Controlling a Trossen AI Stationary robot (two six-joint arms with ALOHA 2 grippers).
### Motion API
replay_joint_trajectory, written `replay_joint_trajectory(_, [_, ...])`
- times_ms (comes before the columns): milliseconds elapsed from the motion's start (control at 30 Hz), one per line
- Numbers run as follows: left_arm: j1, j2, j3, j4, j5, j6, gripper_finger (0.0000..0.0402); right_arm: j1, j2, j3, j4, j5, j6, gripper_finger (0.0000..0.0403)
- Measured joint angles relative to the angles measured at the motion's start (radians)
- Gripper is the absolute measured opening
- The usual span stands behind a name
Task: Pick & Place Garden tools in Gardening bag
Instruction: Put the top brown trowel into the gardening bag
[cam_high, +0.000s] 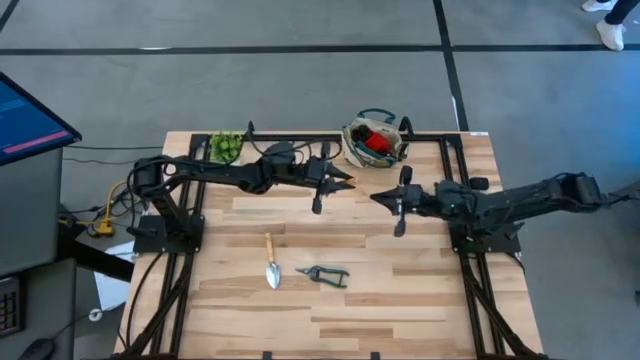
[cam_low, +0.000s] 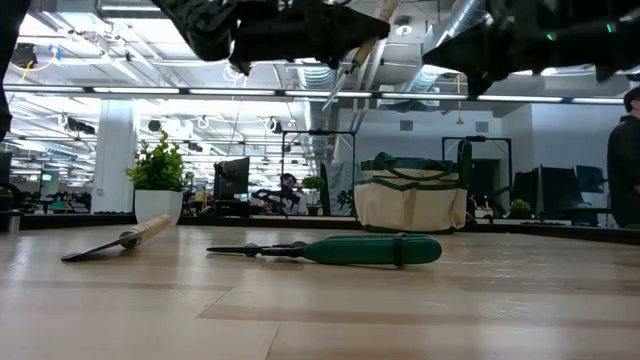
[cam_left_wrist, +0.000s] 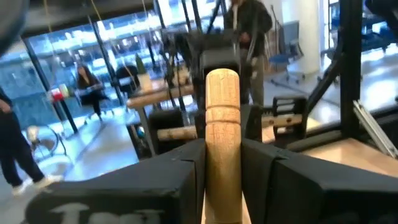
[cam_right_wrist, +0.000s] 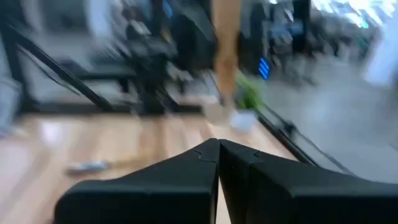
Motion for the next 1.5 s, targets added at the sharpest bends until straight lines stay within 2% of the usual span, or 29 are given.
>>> replay_joint_trajectory(67, [0.000,-0.004,-0.025,0.062,-0.007,-0.009,0.0050,-0.043,0.000,-0.089,0.172,-0.055,0.038,0.0000])
replay_joint_trajectory(200, [0.004,0.003,-0.045,0.172,-0.013,-0.074,0.0050,-0.105,0.026,-0.213,0.373,-0.069,0.082,0.0000])
replay_joint_trajectory(367, [-0.018,0.053,-0.045,0.314,-0.151,-0.097,0.0050,-0.131,0.116,-0.241,0.550,-0.042,0.071,0.0000])
replay_joint_trajectory(467, [-0.027,0.104,-0.038,0.412,-0.184,-0.097,0.0050,-0.145,0.187,-0.240,0.654,-0.029,0.062,0.0000])
replay_joint_trajectory(733, [-0.030,0.233,0.067,0.485,-0.228,-0.103,0.0050,-0.164,0.371,-0.179,0.707,-0.057,0.068,0.0000])
replay_joint_trajectory(1000, [-0.033,0.244,0.103,0.486,-0.228,-0.145,0.0050,-0.168,0.495,-0.087,0.707,-0.068,0.071,0.0008])
replay_joint_trajectory(1167, [-0.033,0.242,0.103,0.486,-0.230,-0.155,0.0050,-0.164,0.542,-0.030,0.687,-0.077,0.071,0.0065])
replay_joint_trajectory(1500, [-0.028,0.242,0.103,0.483,-0.232,-0.155,0.0050,-0.166,0.609,0.072,0.608,-0.076,0.123,0.0250])
